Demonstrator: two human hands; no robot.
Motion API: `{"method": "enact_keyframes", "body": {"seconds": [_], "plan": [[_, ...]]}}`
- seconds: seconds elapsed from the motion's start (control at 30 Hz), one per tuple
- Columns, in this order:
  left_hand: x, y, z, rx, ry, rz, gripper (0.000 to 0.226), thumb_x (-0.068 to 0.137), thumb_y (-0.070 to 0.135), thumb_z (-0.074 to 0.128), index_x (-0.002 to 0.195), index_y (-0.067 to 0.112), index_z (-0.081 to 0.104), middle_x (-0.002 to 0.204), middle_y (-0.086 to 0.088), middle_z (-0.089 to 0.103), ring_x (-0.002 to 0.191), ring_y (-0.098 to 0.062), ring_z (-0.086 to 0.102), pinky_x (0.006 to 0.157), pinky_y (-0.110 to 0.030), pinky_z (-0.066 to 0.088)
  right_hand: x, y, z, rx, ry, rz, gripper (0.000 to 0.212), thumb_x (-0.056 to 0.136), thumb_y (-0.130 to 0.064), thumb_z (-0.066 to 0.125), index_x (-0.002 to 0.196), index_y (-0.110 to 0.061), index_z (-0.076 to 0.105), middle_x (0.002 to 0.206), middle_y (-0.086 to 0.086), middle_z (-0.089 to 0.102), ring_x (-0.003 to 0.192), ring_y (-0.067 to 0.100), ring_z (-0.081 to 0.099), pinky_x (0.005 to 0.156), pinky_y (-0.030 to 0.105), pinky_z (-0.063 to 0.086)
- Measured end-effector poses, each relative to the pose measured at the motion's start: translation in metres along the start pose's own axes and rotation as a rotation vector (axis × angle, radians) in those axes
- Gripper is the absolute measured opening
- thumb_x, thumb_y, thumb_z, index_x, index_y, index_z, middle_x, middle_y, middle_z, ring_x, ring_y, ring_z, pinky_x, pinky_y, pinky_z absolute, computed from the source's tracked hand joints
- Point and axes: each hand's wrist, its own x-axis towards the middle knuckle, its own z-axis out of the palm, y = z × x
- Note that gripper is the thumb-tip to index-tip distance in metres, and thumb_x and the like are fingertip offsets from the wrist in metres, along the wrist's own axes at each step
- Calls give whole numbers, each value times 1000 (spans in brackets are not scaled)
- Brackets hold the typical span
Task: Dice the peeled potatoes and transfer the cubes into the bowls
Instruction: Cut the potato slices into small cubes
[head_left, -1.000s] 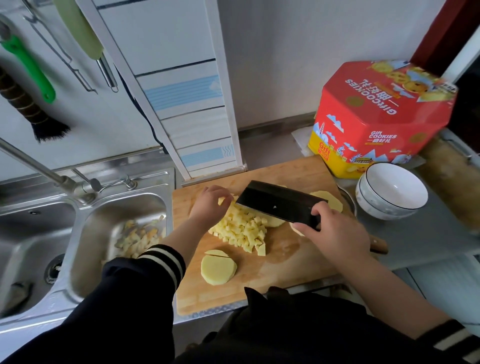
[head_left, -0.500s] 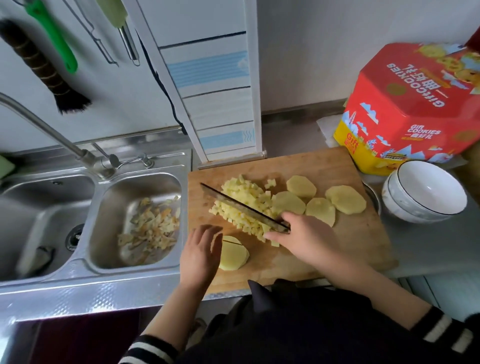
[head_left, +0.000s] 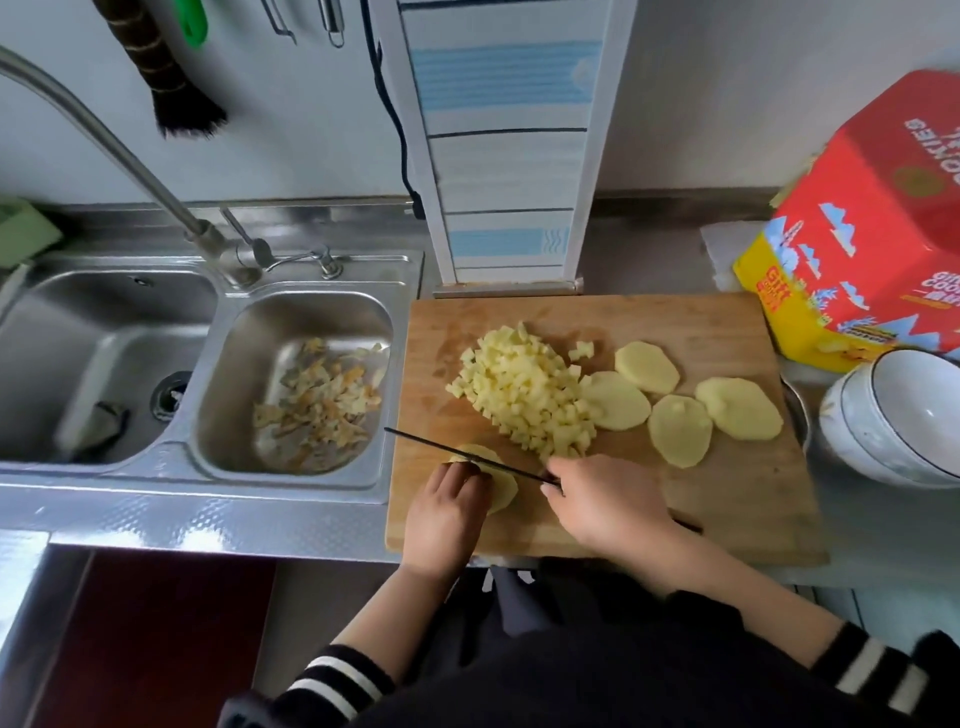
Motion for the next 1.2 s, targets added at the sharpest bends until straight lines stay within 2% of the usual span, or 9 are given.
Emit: {"method": "enact_keyframes", "body": {"seconds": [0.13,0.3,0.43,0.63,0.73,0.87,1.03,1.2], "plan": [[-5,-2,3,-10,37,36,8,80,9,69,86,11,65,86,-6,58,74,-27,52,52,-38,46,1,-1,1,-26,-33,-27,21,101,-36,40,99,-23,55,76,-3,57,72,24,58,50,29,33],[-6,-2,6,-19,59,47,5,82,6,66,85,9,69,90,-4,59,76,-25,50,55,-35,46,2,1,2,-53,-53,-47,19,103,-35,37,89,-22,41,63,-5,40,62,27,46,46,29,28],[-9,-4,8,-42,65,39,7,84,7,66,89,7,70,93,-6,62,79,-26,53,59,-34,48,3,0,6,-96,-39,-53,17,103,-30,36,89,-22,37,62,-4,40,56,26,43,44,27,23],[-10,-3,8,-79,92,32,9,88,9,63,92,8,71,90,-5,60,80,-24,52,64,-32,46,7,-4,9,-157,-44,-28,14,97,-11,45,90,-21,38,60,-3,40,46,16,35,42,26,21],[-9,-2,7,-92,115,28,15,93,14,56,92,7,70,88,-6,59,79,-24,51,64,-33,46,13,-8,9,-172,-73,-41,12,98,-10,44,93,-20,41,61,-2,38,49,18,36,42,26,22],[-10,-3,9,-94,119,17,18,94,17,55,92,6,70,91,-7,61,82,-25,53,66,-35,48,24,-10,11,-130,-110,-27,10,100,-13,42,103,-16,51,63,-2,38,62,25,46,43,27,25],[-9,-1,12,-89,149,16,19,94,17,56,90,6,70,85,-8,60,80,-24,51,67,-34,46,30,-17,13,-91,-87,-43,11,101,-14,42,93,-17,48,64,-2,41,59,23,46,44,27,28],[-10,-1,10,-76,139,12,22,94,20,54,89,6,70,87,-7,60,81,-23,48,67,-31,44,24,-7,11,-53,-92,-25,16,102,-21,43,103,-15,57,76,-3,51,73,26,56,54,29,37]]}}
